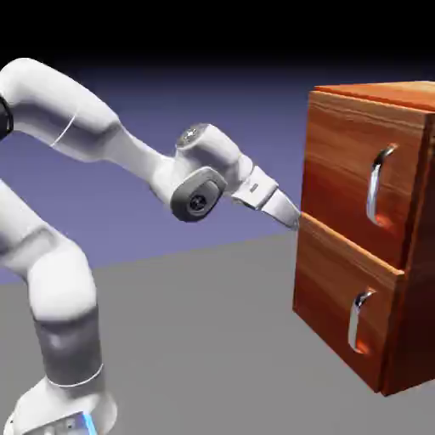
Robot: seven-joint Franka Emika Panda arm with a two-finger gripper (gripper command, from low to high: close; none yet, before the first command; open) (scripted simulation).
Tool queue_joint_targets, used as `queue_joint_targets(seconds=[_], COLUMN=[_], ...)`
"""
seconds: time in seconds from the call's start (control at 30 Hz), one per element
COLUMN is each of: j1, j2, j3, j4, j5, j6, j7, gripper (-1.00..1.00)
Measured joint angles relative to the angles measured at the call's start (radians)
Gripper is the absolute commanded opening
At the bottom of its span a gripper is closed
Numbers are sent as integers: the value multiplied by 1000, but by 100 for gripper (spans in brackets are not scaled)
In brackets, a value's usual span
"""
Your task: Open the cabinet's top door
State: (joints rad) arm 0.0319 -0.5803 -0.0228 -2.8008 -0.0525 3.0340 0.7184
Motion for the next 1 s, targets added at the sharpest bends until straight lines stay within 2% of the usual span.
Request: queue_joint_targets(seconds=[1.0], j1=[495], j2=[-255], j3=[-568], j4=[229], j5=[-1305], j6=[-75], j7=[-563], gripper=[100])
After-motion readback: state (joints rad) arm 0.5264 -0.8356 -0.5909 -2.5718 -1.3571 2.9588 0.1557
